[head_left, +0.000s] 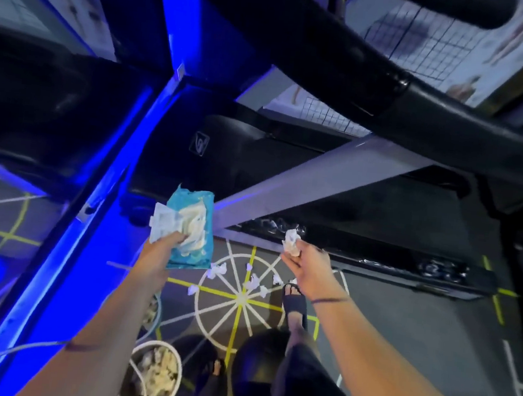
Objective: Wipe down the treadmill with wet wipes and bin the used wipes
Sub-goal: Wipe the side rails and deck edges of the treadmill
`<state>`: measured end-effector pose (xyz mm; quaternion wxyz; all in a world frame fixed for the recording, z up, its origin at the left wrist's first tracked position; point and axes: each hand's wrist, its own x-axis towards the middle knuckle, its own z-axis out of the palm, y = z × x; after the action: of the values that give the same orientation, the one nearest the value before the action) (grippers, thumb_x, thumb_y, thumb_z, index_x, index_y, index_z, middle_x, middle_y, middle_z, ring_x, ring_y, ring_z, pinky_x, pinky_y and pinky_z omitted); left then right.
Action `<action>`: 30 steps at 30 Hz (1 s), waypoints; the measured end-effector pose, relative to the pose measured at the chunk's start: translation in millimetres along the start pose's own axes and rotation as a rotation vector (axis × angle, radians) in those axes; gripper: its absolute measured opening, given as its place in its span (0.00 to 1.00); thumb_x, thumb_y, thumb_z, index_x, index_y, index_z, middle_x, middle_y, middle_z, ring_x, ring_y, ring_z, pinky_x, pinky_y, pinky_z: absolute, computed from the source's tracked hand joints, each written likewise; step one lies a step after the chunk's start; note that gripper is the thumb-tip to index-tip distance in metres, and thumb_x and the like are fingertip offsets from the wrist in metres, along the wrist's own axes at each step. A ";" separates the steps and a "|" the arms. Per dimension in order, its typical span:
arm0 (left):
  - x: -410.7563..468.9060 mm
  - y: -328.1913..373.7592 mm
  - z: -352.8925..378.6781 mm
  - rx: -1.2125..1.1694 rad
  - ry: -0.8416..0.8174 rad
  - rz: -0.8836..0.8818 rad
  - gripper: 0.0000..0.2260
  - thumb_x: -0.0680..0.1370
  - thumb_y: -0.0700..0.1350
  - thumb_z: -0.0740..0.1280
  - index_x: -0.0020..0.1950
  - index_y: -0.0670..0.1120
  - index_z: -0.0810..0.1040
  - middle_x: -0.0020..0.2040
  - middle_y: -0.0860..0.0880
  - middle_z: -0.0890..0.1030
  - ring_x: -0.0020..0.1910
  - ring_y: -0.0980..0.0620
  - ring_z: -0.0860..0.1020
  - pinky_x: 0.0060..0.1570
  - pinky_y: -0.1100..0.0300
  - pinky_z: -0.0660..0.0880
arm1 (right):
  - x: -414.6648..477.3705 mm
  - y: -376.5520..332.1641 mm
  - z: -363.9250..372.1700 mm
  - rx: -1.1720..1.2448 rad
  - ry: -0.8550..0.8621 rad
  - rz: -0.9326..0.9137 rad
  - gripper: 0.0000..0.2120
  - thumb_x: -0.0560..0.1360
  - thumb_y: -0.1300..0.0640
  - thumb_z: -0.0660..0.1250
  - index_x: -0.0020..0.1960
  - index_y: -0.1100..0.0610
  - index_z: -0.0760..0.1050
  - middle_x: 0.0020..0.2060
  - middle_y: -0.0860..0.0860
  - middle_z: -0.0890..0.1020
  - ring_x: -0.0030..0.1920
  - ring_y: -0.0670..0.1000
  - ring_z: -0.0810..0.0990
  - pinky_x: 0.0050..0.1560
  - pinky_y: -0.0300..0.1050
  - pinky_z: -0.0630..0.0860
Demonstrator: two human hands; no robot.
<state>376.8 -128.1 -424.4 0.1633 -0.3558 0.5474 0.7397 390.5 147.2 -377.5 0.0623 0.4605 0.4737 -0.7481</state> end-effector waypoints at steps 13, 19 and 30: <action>73.1 -46.0 18.9 -0.139 0.300 0.004 0.17 0.79 0.40 0.71 0.68 0.43 0.79 0.61 0.41 0.85 0.58 0.41 0.84 0.45 0.54 0.80 | 85.7 16.6 23.1 -0.212 0.006 0.058 0.11 0.81 0.68 0.62 0.43 0.56 0.73 0.39 0.51 0.78 0.38 0.47 0.78 0.58 0.50 0.77; 131.9 -95.9 75.0 -0.407 0.475 0.069 0.11 0.78 0.42 0.71 0.60 0.49 0.81 0.50 0.47 0.87 0.44 0.49 0.87 0.38 0.56 0.83 | 191.7 21.2 5.9 -0.309 -0.052 0.124 0.10 0.81 0.69 0.61 0.46 0.57 0.73 0.39 0.50 0.80 0.34 0.47 0.82 0.40 0.41 0.81; 295.5 -201.1 78.3 -0.338 0.292 0.102 0.11 0.86 0.39 0.58 0.55 0.43 0.80 0.38 0.50 0.88 0.35 0.54 0.86 0.31 0.62 0.81 | 420.2 122.9 3.8 -0.557 -0.165 -0.063 0.06 0.80 0.68 0.62 0.47 0.60 0.74 0.36 0.52 0.78 0.36 0.49 0.79 0.43 0.41 0.78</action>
<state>271.6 -29.4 -760.6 -0.0171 -0.4533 0.4505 0.7689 214.4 221.7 -771.4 0.2015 0.3484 0.6682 -0.6258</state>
